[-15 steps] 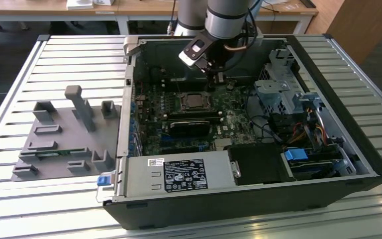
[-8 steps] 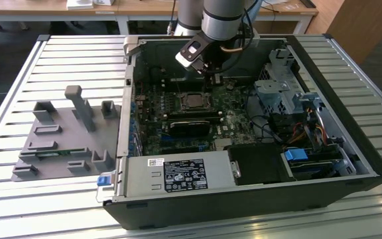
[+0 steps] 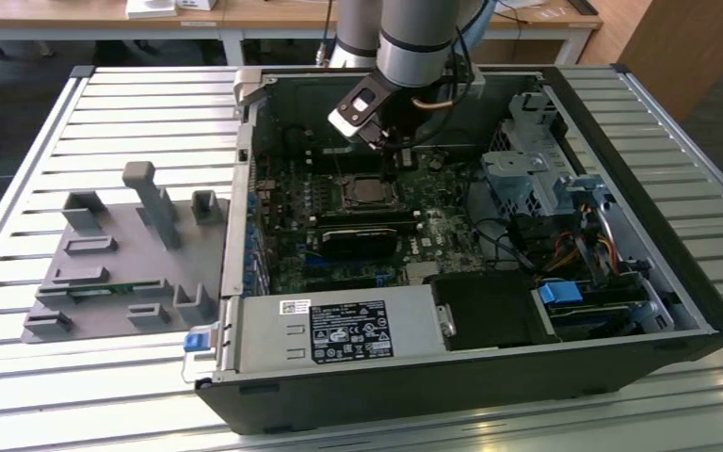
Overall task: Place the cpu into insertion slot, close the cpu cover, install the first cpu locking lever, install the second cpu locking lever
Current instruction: 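Close the cpu cover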
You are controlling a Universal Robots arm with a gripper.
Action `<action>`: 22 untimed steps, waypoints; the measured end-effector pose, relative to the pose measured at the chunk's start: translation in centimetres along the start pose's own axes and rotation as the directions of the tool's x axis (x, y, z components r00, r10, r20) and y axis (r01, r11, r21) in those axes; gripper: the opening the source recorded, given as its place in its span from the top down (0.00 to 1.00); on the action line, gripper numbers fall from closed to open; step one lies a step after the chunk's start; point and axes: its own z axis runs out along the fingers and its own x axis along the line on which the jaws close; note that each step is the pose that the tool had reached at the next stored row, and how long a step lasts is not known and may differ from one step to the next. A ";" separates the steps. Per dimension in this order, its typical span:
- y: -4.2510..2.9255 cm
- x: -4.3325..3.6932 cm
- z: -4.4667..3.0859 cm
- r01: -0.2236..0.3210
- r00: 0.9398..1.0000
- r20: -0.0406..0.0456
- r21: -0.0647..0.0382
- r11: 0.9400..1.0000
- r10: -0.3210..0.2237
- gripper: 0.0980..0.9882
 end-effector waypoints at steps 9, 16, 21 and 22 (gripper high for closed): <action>-1.00 0.02 0.32 0.000 1.000 0.000 0.000 1.000 0.000 0.99; -1.84 0.04 0.62 0.000 1.000 0.000 0.000 1.000 0.000 0.99; -2.34 0.04 0.87 0.000 1.000 0.000 0.000 1.000 0.000 0.99; -2.40 0.04 0.93 0.000 1.000 0.000 0.000 1.000 0.000 0.99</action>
